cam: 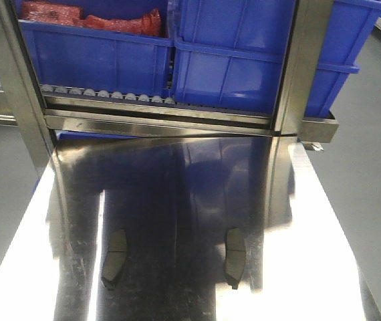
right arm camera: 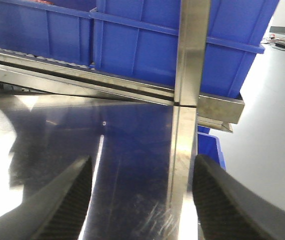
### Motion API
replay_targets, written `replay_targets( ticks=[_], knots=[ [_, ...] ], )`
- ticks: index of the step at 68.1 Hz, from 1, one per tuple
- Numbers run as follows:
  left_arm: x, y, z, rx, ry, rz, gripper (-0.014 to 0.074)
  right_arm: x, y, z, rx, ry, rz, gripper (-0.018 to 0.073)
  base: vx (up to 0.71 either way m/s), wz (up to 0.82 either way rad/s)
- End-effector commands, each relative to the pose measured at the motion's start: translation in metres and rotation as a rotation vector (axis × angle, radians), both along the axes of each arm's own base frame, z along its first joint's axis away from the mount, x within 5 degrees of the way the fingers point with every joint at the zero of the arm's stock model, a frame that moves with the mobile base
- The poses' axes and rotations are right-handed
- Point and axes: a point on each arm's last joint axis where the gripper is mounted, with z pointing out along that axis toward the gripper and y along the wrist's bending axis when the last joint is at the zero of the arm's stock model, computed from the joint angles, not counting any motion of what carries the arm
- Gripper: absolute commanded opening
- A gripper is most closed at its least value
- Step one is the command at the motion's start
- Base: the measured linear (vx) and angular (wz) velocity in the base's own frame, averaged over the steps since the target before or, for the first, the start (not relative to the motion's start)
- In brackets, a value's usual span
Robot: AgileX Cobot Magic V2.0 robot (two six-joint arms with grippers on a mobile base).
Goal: Move and align brake pads A on conveyor
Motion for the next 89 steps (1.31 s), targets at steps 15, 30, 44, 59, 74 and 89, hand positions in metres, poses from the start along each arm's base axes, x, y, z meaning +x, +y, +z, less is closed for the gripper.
replay_targets(
  ticks=[15,30,44,59,74,89],
  knots=[
    [0.0013,-0.0005,0.0145,-0.016,-0.086,-0.003,0.0351,0.0014,-0.001,0.0146,0.006,-0.087,-0.014,0.0432,0.02,0.13],
    [0.0013,-0.0005,0.0145,-0.016,-0.086,-0.003,0.0351,0.0014,-0.001,0.0146,0.006,-0.087,-0.014,0.0432,-0.02,0.02],
    [0.0013,-0.0005,0.0145,-0.016,-0.086,-0.003,0.0351,0.0014,-0.001,0.0146,0.006,-0.087,-0.014,0.0432,-0.03,-0.04],
    [0.0013,-0.0005,0.0145,-0.016,-0.086,-0.003,0.0351,0.0014,-0.001,0.0146,0.006,-0.087,-0.014,0.0432,-0.03,0.0],
    [0.0013,-0.0005,0.0145,-0.016,-0.086,-0.003,0.0351,0.0014,-0.001,0.0146,0.006,-0.087,-0.014,0.0432,0.0,0.0],
    [0.0013,-0.0005,0.0145,-0.016,-0.086,-0.003,0.0351,0.0014,-0.001,0.0146,0.006,-0.087,-0.014,0.0432,0.0,0.0]
  ],
)
